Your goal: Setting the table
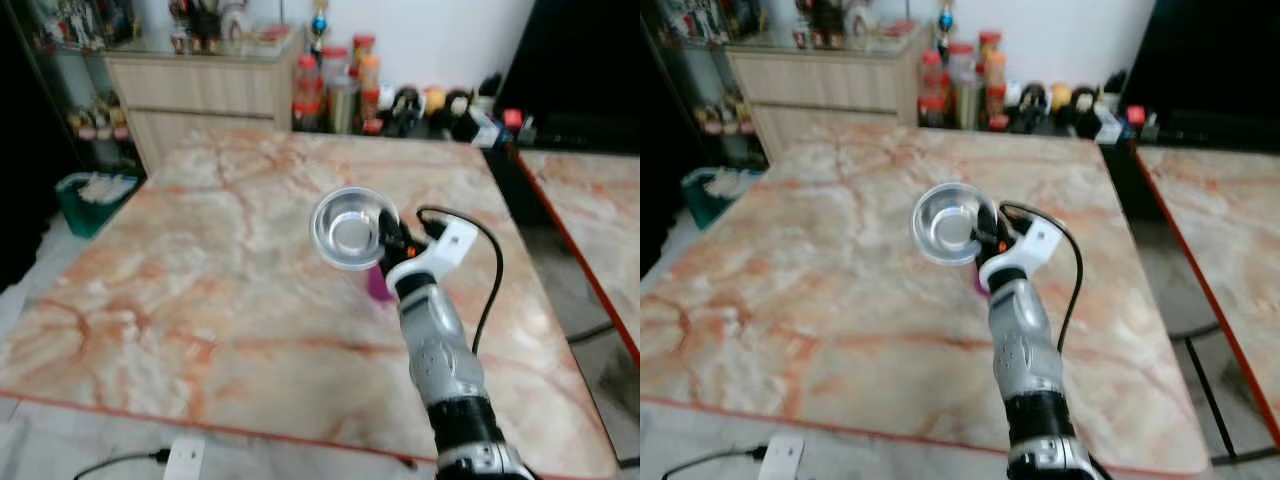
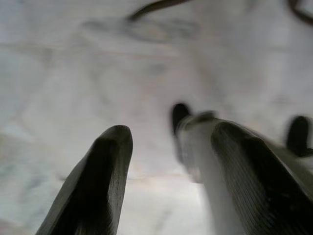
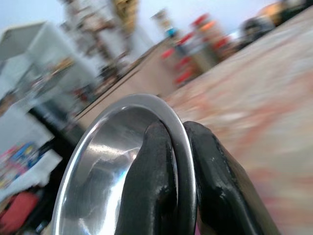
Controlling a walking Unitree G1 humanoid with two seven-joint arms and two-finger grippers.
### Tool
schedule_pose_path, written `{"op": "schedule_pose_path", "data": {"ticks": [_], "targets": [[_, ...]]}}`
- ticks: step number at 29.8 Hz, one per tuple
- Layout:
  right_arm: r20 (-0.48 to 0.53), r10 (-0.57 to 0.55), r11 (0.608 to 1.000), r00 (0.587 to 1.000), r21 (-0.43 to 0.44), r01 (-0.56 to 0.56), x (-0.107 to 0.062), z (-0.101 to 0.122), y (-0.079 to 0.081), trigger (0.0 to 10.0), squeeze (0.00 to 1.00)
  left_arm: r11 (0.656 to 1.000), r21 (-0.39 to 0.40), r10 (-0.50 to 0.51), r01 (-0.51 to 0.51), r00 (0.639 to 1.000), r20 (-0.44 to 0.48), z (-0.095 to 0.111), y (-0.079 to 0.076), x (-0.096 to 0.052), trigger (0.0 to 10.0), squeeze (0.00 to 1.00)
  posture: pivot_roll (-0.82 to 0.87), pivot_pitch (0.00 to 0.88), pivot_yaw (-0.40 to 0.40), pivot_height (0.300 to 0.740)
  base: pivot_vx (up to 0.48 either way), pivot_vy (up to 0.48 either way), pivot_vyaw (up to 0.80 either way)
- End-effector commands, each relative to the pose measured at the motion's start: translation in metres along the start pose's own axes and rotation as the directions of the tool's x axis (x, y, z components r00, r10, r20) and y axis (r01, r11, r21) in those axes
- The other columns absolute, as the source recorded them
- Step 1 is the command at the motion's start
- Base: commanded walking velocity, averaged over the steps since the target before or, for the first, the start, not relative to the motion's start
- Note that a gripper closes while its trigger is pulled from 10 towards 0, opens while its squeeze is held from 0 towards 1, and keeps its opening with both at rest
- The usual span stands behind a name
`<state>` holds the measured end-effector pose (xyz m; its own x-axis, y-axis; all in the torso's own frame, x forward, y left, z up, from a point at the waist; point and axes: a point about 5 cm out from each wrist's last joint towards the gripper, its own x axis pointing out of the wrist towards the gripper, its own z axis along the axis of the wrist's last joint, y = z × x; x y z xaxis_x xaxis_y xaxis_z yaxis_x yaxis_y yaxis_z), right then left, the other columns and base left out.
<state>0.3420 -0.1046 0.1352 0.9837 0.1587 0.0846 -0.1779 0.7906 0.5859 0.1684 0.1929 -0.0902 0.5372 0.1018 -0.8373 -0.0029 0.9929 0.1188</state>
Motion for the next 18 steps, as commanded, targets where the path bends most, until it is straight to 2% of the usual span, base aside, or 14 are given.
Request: {"op": "schedule_pose_path", "data": {"ticks": [1,5,11,18], "targets": [[0.037,0.054,0.998,0.998,0.014,-0.055,0.006,0.007,0.018,10.0,0.0,1.0,0.008,-0.008,0.008,1.0,-0.006,0.001,-0.003,0.0,10.0,0.0,0.02,0.0,-0.011,0.736,0.0,-0.382,0.0],[0.096,0.137,0.989,0.986,0.038,-0.142,0.005,0.015,0.031,10.0,0.0,1.0,0.005,-0.007,0.007,1.0,-0.004,0.0,-0.003,0.0,10.0,0.0,0.02,0.0,-0.011,0.736,0.0,-0.378,0.0],[0.131,0.186,0.98,0.974,0.048,-0.194,0.004,0.02,0.04,10.0,0.0,1.0,0.003,-0.007,0.007,1.0,-0.002,-0.001,-0.004,0.0,10.0,0.0,0.02,0.0,-0.01,0.736,0.0,-0.368,0.0],[0.122,0.166,0.984,0.979,0.048,-0.173,0.004,0.019,0.035,10.0,0.0,1.0,0.001,-0.01,0.01,1.0,-0.002,-0.001,-0.005,0.0,10.0,0.0,0.01,0.0,-0.011,0.736,0.0,-0.361,0.0]]}}
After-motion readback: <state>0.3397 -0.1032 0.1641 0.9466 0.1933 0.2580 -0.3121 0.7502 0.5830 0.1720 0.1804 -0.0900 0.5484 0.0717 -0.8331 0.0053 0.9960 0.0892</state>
